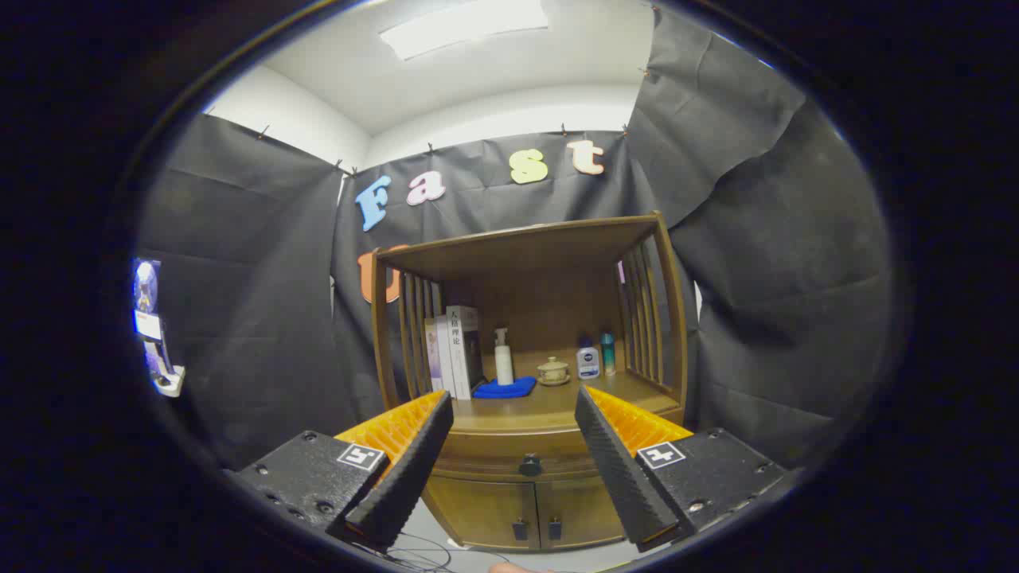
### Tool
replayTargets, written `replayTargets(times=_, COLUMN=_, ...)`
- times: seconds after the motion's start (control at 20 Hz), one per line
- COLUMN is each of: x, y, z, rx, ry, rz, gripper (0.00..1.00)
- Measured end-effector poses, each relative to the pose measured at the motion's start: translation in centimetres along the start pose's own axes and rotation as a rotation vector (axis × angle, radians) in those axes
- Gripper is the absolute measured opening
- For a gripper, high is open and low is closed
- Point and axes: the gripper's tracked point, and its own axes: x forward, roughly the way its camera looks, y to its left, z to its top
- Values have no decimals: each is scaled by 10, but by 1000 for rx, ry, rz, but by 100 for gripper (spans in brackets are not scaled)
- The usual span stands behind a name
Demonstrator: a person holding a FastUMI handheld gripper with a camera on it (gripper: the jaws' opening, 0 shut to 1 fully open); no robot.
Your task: Pull open the drawer, take out the items inside it, and place them on the countertop above the cabinet.
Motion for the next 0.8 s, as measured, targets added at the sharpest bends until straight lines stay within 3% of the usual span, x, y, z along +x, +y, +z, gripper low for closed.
replayTargets(times=0.8, x=25, y=7, z=-24, rx=-14, ry=19, rz=3, gripper=100)
